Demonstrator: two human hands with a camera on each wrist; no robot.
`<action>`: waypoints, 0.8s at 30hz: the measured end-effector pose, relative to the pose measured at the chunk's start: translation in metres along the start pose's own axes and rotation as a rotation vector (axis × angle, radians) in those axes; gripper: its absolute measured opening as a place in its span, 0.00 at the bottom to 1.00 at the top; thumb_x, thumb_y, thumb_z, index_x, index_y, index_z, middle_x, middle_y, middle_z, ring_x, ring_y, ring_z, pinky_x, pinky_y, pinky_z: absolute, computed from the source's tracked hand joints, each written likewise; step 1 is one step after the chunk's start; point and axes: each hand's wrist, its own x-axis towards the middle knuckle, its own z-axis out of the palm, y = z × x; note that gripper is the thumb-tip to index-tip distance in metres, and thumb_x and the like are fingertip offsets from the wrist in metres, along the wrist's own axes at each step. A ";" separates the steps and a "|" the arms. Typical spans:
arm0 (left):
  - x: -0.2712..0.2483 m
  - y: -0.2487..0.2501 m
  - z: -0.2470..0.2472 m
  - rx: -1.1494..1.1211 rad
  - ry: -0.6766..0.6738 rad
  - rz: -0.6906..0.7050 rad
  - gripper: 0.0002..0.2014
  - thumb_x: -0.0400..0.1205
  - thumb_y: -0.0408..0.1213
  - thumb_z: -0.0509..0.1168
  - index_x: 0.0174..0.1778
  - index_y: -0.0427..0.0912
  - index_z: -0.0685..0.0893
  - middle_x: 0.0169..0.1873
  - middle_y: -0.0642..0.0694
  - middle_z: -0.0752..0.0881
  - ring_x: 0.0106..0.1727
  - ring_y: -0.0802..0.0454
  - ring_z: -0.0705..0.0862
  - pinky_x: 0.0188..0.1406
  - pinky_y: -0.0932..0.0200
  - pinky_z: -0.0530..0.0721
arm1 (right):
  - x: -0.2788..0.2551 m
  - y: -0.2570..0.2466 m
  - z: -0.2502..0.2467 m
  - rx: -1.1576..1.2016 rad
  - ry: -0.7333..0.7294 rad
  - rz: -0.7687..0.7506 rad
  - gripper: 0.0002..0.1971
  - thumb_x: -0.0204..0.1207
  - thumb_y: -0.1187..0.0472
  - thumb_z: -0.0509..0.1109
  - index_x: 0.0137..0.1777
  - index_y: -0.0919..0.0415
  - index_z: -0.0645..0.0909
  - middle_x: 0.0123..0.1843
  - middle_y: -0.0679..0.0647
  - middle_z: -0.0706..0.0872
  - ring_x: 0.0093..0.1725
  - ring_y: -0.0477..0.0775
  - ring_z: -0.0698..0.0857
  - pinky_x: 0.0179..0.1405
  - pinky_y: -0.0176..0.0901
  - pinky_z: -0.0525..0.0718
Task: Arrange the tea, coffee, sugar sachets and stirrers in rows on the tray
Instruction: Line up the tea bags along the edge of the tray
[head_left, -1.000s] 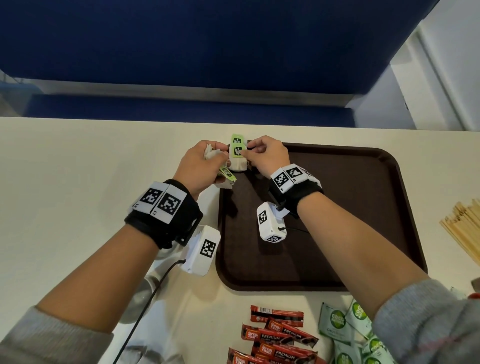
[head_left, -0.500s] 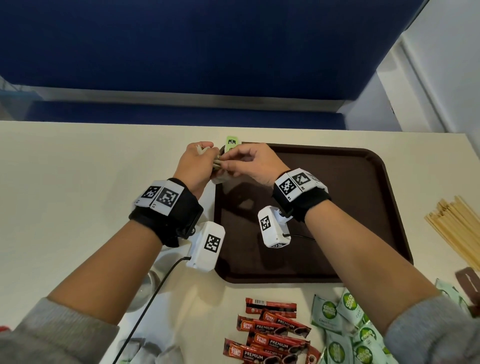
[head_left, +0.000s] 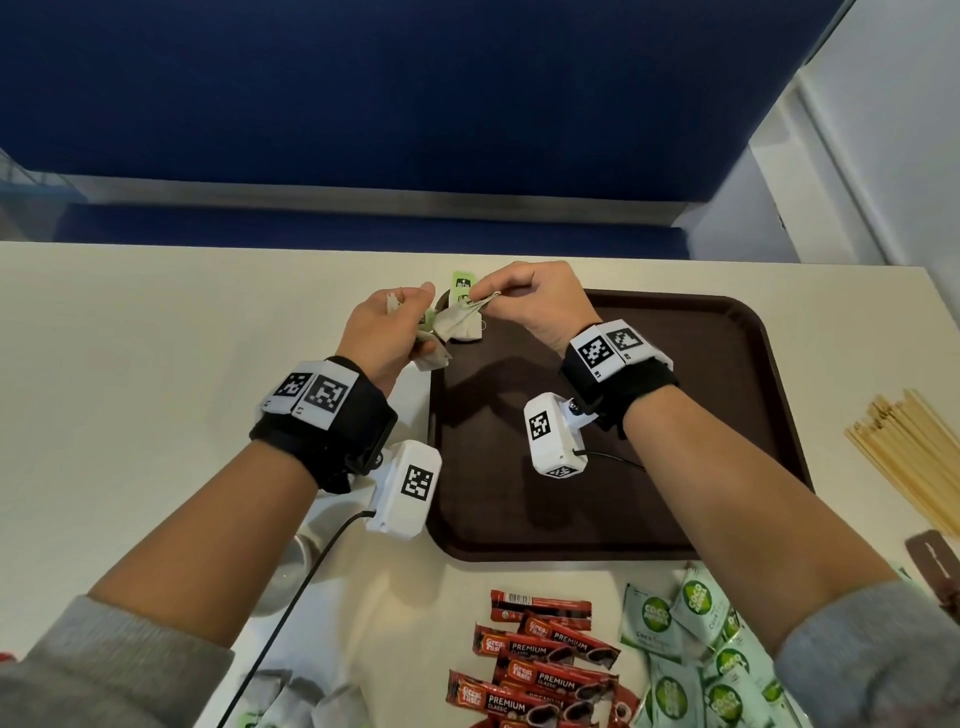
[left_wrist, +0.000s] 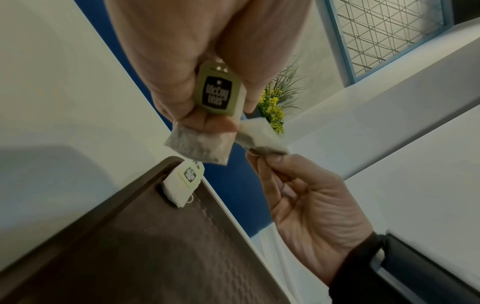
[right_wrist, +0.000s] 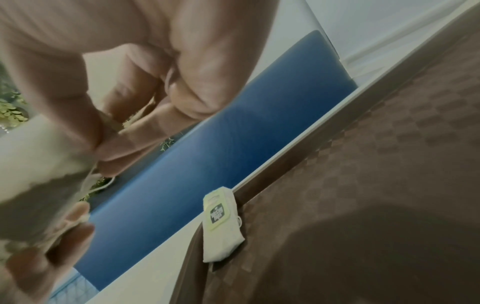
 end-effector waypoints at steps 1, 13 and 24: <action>0.001 -0.002 -0.001 0.022 -0.028 -0.014 0.09 0.84 0.45 0.63 0.47 0.43 0.81 0.37 0.45 0.80 0.34 0.48 0.80 0.35 0.61 0.80 | 0.000 0.000 -0.001 -0.009 -0.027 -0.014 0.09 0.69 0.73 0.74 0.44 0.59 0.88 0.43 0.51 0.88 0.45 0.41 0.86 0.52 0.32 0.84; -0.002 -0.005 0.002 0.083 -0.246 -0.048 0.10 0.83 0.45 0.64 0.46 0.42 0.84 0.37 0.43 0.79 0.35 0.52 0.76 0.23 0.69 0.77 | 0.005 0.006 0.000 0.025 -0.039 -0.079 0.17 0.67 0.80 0.68 0.43 0.57 0.89 0.46 0.52 0.88 0.50 0.43 0.86 0.52 0.34 0.84; 0.005 -0.009 0.001 0.128 -0.098 0.024 0.05 0.84 0.40 0.64 0.42 0.46 0.81 0.37 0.46 0.82 0.36 0.51 0.80 0.34 0.59 0.80 | 0.004 0.008 0.006 0.127 -0.070 0.234 0.13 0.80 0.52 0.66 0.44 0.61 0.86 0.41 0.54 0.89 0.33 0.45 0.86 0.34 0.34 0.85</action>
